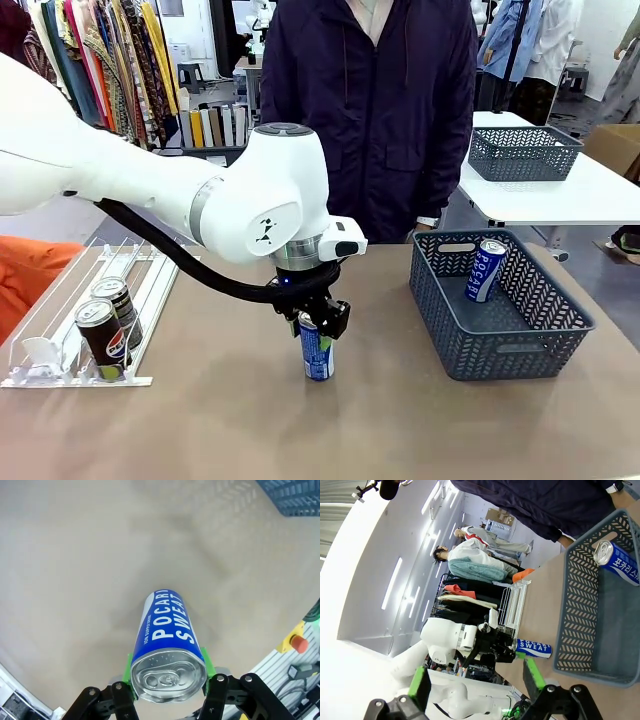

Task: Retrieve and store the cans from the dispenser.
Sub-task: Pick up the last remaining can from one row of the Automatic Can Dispenser and place it in the middle of the table.

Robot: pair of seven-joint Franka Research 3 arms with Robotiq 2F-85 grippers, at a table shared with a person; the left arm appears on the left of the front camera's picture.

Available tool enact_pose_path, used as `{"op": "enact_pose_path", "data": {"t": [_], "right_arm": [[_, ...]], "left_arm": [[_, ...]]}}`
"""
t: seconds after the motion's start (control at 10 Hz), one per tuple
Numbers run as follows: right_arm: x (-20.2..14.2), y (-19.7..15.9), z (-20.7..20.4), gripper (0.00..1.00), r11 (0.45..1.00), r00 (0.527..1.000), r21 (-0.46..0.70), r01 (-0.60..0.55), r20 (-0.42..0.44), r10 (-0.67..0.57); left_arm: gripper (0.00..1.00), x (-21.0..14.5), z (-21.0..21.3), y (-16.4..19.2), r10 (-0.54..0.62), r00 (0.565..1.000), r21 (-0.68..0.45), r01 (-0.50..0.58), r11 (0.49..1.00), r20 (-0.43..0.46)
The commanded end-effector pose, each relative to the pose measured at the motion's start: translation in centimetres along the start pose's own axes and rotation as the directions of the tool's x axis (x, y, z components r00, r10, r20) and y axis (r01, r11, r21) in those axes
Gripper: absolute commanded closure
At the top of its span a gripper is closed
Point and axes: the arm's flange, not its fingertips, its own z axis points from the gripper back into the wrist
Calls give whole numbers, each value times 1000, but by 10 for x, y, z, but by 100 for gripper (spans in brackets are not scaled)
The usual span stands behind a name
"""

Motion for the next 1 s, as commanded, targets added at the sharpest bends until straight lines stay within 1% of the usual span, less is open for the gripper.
{"op": "enact_pose_path", "data": {"t": [0.0, 0.1, 0.2, 0.3, 0.4, 0.5, 0.6, 0.7, 0.8, 0.9], "right_arm": [[3, 4, -1, 0, 1000, 1000, 10, -5, 8, 5], [3, 4, -1, 0, 1000, 1000, 10, -5, 8, 5], [3, 4, -1, 0, 1000, 1000, 10, -5, 8, 5], [3, 4, -1, 0, 1000, 1000, 10, -5, 8, 5], [3, 4, -1, 0, 1000, 1000, 10, -5, 8, 5], [3, 4, -1, 0, 1000, 1000, 10, -5, 8, 5], [3, 4, -1, 0, 1000, 1000, 10, -5, 8, 5], [3, 4, -1, 0, 1000, 1000, 10, -5, 8, 5], [3, 4, -1, 0, 1000, 1000, 10, -5, 8, 5], [3, 4, -1, 0, 1000, 1000, 10, -5, 8, 5]], "left_arm": [[100, 1, 3, -1, 18, 1000, 39, -18, 999, 0], [52, 0, 3, -1, 16, 1000, 39, -16, 999, 0], [0, -1, 5, -3, 3, 1000, 56, -4, 998, 13], [0, -5, 12, -5, -6, 999, 60, 4, 998, 34], [0, -12, 29, -7, -11, 996, 63, 6, 998, 84], [0, -25, 63, -8, -25, 988, 56, 17, 998, 154], [0, -41, 99, -4, -41, 978, 23, 37, 999, 203], [0, -63, 136, 8, -43, 965, -30, 52, 998, 258], [0, -92, 170, 31, -18, 953, -85, 45, 995, 302], [0, -128, 202, 69, 47, 939, -166, 10, 986, 340]]}}
